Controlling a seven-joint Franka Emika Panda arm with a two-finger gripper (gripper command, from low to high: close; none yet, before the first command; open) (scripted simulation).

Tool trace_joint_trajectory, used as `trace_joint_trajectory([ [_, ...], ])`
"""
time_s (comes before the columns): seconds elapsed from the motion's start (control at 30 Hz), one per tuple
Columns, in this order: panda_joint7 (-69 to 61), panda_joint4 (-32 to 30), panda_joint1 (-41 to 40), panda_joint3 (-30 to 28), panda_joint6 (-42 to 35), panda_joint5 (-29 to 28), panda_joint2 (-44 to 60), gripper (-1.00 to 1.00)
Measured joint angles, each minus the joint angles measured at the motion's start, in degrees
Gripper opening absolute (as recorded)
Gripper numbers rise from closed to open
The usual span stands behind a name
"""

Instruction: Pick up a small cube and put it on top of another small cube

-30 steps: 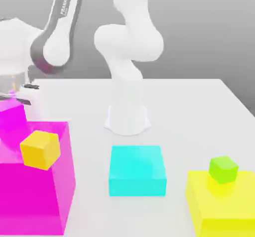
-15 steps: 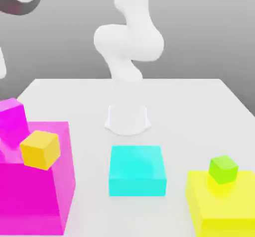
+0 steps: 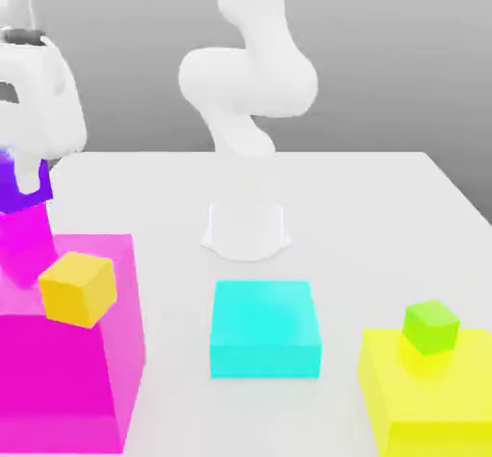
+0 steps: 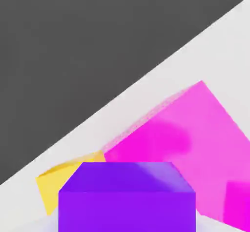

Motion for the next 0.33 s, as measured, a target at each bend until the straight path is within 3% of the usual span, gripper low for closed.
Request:
trace_joint_trajectory([
  [0.13, 4.44, -4.39, 0.64, 1.12, 5.28, -0.39, 1.80, -1.00],
  [0.17, 4.60, -5.84, 0.66, 1.14, 7.59, -0.44, 2.69, 1.00],
  [0.33, 4.60, -5.84, 0.66, 1.14, 7.59, -0.44, 2.69, 1.00],
])
